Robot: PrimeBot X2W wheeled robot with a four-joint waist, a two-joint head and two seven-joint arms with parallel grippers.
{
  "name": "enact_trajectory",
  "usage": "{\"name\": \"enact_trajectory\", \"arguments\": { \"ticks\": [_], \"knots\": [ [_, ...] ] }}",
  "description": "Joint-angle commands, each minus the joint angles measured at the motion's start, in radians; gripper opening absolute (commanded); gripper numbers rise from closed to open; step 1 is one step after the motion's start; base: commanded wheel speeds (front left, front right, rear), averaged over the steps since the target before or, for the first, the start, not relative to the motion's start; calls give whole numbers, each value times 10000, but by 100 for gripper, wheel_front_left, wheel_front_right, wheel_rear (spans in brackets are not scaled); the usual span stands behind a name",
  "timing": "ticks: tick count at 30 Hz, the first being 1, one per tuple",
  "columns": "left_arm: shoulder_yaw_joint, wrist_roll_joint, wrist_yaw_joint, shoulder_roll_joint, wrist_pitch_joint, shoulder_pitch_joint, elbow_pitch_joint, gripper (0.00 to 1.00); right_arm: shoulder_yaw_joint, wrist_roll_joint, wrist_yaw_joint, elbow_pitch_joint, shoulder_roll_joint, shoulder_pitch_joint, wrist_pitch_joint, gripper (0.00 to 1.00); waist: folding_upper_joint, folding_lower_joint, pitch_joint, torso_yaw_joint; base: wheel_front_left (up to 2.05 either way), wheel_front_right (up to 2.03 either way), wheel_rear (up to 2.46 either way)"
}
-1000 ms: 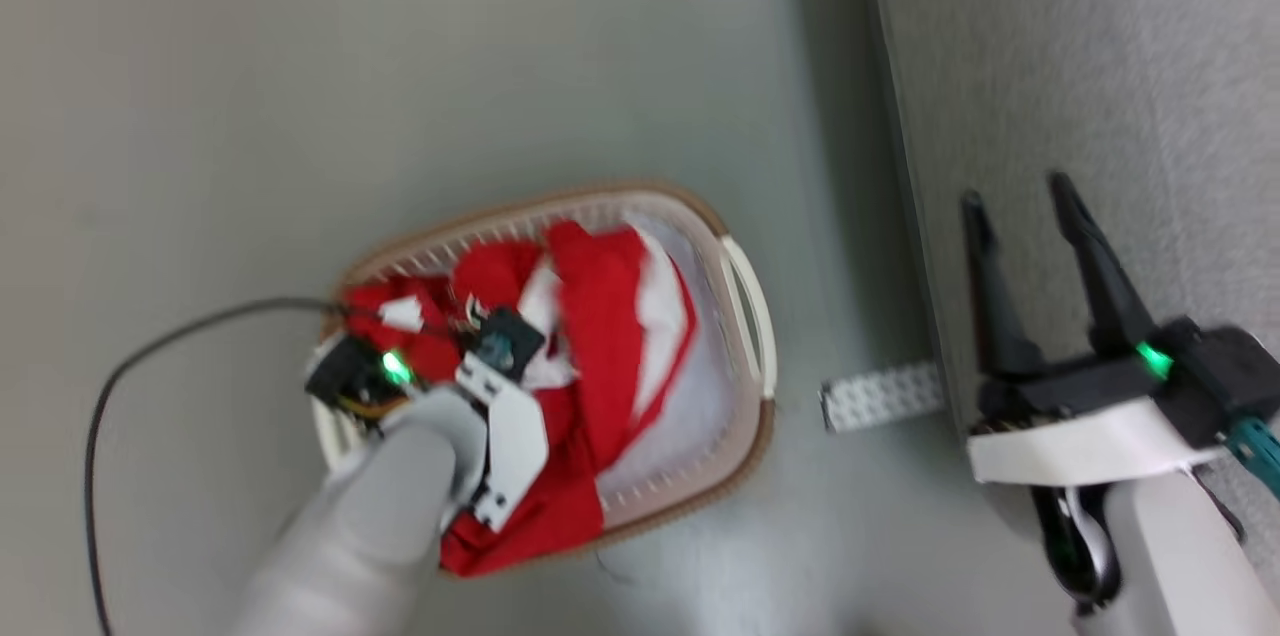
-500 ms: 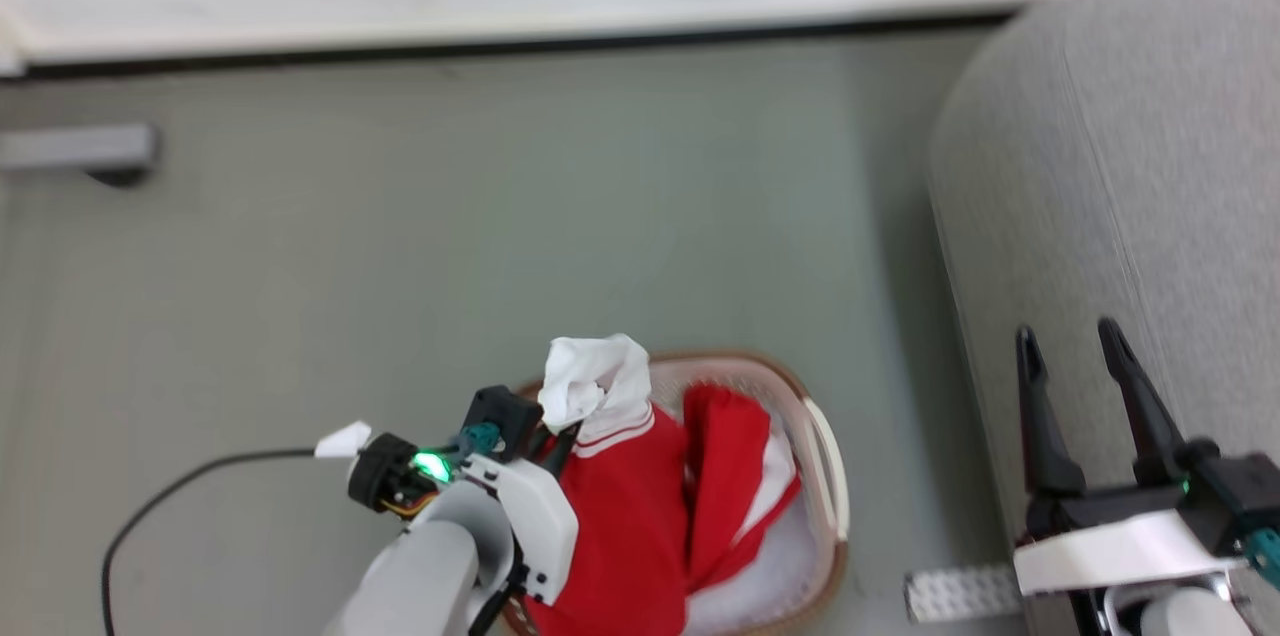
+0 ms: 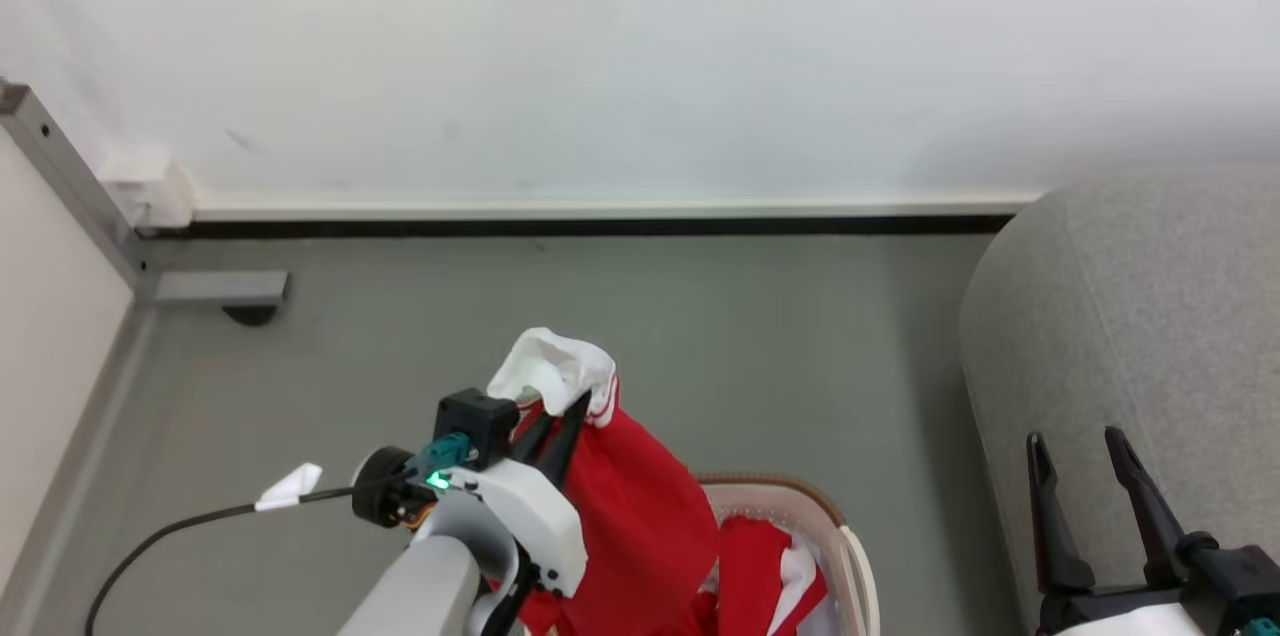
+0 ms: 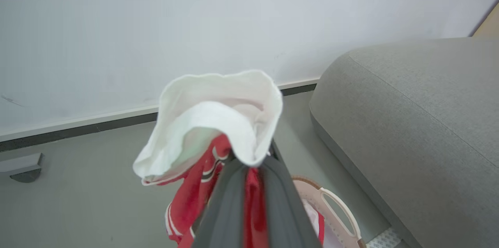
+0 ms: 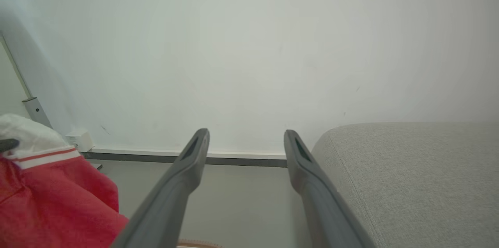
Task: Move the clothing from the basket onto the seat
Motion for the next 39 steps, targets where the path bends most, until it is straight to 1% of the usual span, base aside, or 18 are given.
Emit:
{"name": "enact_trajectory", "arguments": {
  "ticks": [1, 11, 13, 16, 18, 21, 24, 27, 33, 39],
  "knots": [
    [80, -195, 61, 109, 60, 162, -257, 0, -24, -84, -17, 29, -45, 187, 6, 100, 0, 4, -297, -2, 0, 0, 0],
    [449, -398, 504, 767, 999, 379, -3051, 0, 228, -122, -17, -84, -200, 490, 4, 100, 0, 4, -649, -68, 0, 0, 0],
    [463, -398, 572, 900, 1254, 400, -3560, 0, 438, -151, -17, -156, -270, 467, 4, 100, 0, 4, -665, -71, 0, 0, 0],
    [445, -373, 638, 1068, 1603, 468, -4260, 0, 1084, -46, -17, -204, -390, 300, 4, 100, 0, 4, -684, -66, 0, 0, 0],
    [419, -377, 665, 1156, 1823, 487, -4650, 0, 1890, 116, -17, -148, -589, 64, 4, 100, 0, 4, -689, -63, 0, 0, 0],
    [328, -344, 662, 1261, 2093, 514, -5092, 0, 3503, 494, -17, 188, -1152, -478, 4, 100, 0, 4, -681, -35, 0, 0, 0],
    [172, -278, 648, 1265, 2299, 471, -5386, 0, 5147, 963, -19, 642, -1670, -1391, 4, 100, 0, 4, -689, 47, 0, 0, 0],
    [-2, -232, 594, 1203, 2450, 390, -5556, 0, 6499, 1397, -19, 1282, -2042, -2490, 4, 100, 0, 4, -678, 157, 0, 0, 0],
    [-492, -198, 384, 974, 2603, 226, -5806, 0, 8637, 2634, -19, 2609, -2264, -4505, 6, 100, 0, 4, -653, 462, 0, 0, 0],
    [-946, -272, 258, 716, 2710, 196, -6104, 0, 10225, 3890, -19, 3851, -2203, -5754, 4, 100, 0, 4, -557, 769, 0, 0, 0]
  ]
}}
